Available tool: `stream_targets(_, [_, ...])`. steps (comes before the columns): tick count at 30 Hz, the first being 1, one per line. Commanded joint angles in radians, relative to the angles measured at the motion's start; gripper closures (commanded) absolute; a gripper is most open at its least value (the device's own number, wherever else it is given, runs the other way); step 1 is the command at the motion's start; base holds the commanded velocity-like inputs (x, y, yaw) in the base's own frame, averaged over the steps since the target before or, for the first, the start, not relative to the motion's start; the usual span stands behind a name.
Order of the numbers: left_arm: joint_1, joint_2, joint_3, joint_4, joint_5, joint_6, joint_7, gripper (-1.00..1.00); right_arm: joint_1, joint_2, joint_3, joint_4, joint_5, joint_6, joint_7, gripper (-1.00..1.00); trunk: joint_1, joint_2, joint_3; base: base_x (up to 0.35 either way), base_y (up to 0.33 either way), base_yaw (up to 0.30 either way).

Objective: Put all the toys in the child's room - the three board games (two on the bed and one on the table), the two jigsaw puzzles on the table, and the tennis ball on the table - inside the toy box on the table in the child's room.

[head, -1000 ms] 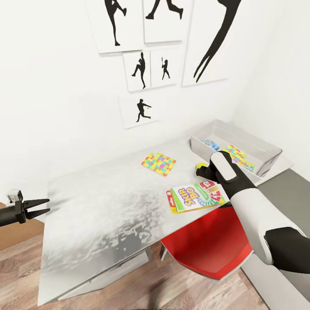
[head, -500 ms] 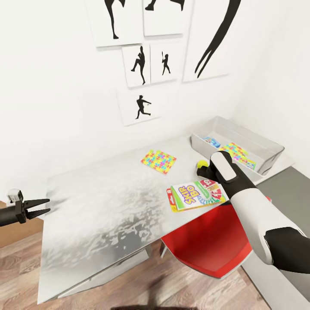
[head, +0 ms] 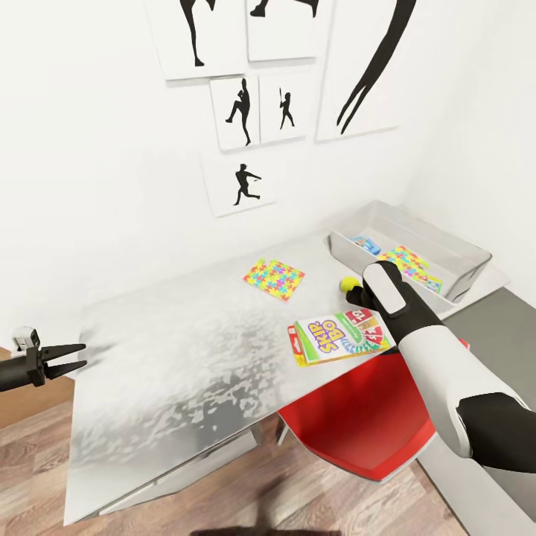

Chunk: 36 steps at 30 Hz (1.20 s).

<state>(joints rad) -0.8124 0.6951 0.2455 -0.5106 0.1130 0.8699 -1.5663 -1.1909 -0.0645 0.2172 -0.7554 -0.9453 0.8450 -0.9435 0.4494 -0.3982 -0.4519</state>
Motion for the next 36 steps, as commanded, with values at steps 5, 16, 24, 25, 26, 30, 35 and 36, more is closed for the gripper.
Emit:
stream_targets(5, [-0.001,0.001,0.0,0.0,-0.001,0.011,-0.004,-1.0,-0.001,-0.001,0.005,-0.001,-0.005,0.004,-0.009,-1.0,0.001,-0.002,-0.002,0.0,-0.004,0.0])
stream_targets(16, [-0.001,0.001,0.0,0.001,-0.001,0.011,-0.004,-1.0,-0.001,0.0,0.005,-0.001,-0.004,0.004,-0.009,-1.0,0.001,-0.002,-0.002,0.0,0.0,0.0])
stream_targets(24, [0.0,0.001,0.0,0.001,-0.001,0.011,-0.004,-1.0,-0.001,0.0,0.005,-0.001,-0.004,0.004,-0.009,-1.0,0.001,-0.002,-0.002,0.03,0.021,0.0])
stream_targets(25, [-0.001,0.001,0.0,0.001,-0.001,0.011,-0.004,-1.0,-0.001,0.0,0.005,-0.001,-0.004,0.004,-0.009,-1.0,0.001,-0.002,-0.002,0.014,0.008,0.0])
stream_targets(26, [-0.001,0.001,0.0,0.001,-0.001,0.011,-0.004,-1.0,-0.001,0.0,0.005,-0.001,-0.004,0.004,-0.009,-1.0,0.001,-0.002,-0.003,0.011,0.007,0.0])
stream_targets(30, [0.0,0.001,0.0,0.001,-0.001,0.011,-0.004,-1.0,-0.001,0.0,0.005,-0.001,-0.004,0.003,-0.009,-1.0,0.001,-0.002,-0.005,0.005,0.003,0.0])
stream_targets(35, [0.0,0.001,0.0,0.001,-0.001,0.011,-0.004,-1.0,-0.001,0.0,0.005,-0.001,-0.003,0.003,-0.009,-1.0,0.001,-0.002,-0.009,0.017,0.001,0.0])
stream_targets(36, [0.0,0.001,0.0,0.001,-0.001,0.011,-0.004,-1.0,-0.001,0.0,0.005,-0.001,-0.003,0.003,-0.009,-1.0,0.001,-0.002,-0.01,0.025,0.0,0.0])
